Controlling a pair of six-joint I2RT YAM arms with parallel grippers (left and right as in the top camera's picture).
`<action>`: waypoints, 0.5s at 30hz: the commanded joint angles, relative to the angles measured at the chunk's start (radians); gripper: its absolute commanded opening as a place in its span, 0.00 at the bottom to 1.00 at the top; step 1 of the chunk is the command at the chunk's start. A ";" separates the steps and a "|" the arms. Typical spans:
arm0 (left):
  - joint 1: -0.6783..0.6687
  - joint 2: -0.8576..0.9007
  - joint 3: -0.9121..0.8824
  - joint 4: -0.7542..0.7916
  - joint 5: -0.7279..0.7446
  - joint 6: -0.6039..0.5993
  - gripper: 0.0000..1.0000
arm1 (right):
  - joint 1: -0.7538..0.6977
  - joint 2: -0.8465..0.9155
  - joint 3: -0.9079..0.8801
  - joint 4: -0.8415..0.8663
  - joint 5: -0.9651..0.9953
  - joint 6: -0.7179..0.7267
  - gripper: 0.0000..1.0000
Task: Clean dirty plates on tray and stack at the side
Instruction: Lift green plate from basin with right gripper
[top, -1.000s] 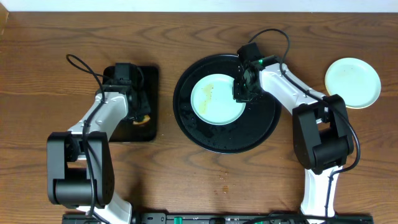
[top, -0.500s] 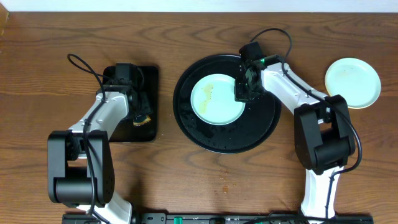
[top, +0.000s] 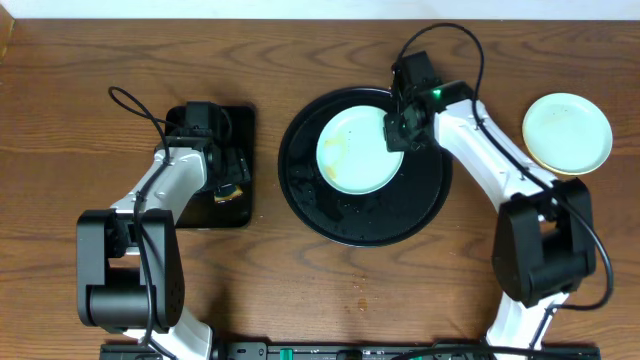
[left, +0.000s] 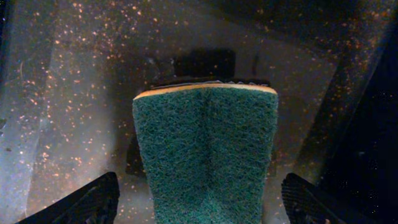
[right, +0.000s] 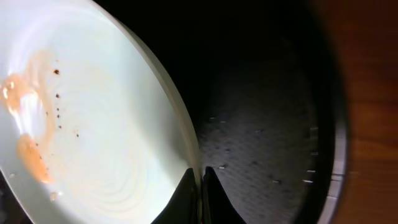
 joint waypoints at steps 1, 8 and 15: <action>0.002 0.017 -0.004 -0.003 -0.013 0.006 0.84 | 0.031 -0.040 0.007 0.000 0.143 -0.058 0.01; 0.002 0.017 -0.004 -0.002 -0.013 0.006 0.85 | 0.115 -0.116 0.009 0.000 0.399 -0.142 0.01; 0.002 0.017 -0.004 -0.003 -0.013 0.005 0.86 | 0.277 -0.171 0.009 0.037 0.801 -0.205 0.01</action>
